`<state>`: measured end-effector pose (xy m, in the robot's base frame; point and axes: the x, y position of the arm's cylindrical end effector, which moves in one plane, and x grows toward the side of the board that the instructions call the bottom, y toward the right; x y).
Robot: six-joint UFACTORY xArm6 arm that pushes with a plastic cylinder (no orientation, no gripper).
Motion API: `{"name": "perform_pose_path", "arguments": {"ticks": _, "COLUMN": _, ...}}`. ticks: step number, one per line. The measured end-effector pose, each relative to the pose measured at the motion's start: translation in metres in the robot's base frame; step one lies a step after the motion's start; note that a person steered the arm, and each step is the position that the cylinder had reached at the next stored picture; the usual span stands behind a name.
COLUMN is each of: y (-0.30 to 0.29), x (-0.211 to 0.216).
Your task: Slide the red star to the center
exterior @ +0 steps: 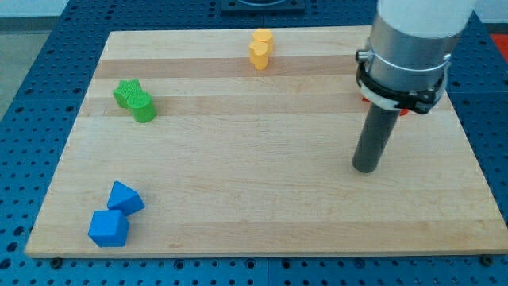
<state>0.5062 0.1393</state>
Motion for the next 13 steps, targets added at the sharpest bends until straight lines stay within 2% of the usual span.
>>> {"name": "perform_pose_path", "arguments": {"ticks": 1, "y": 0.065, "x": 0.0}}
{"name": "perform_pose_path", "arguments": {"ticks": 2, "y": 0.102, "x": 0.0}}
{"name": "perform_pose_path", "arguments": {"ticks": 7, "y": 0.103, "x": -0.004}}
{"name": "perform_pose_path", "arguments": {"ticks": 8, "y": 0.103, "x": -0.057}}
{"name": "perform_pose_path", "arguments": {"ticks": 9, "y": 0.103, "x": -0.14}}
{"name": "perform_pose_path", "arguments": {"ticks": 10, "y": 0.103, "x": -0.146}}
{"name": "perform_pose_path", "arguments": {"ticks": 11, "y": 0.102, "x": -0.185}}
{"name": "perform_pose_path", "arguments": {"ticks": 13, "y": 0.078, "x": -0.193}}
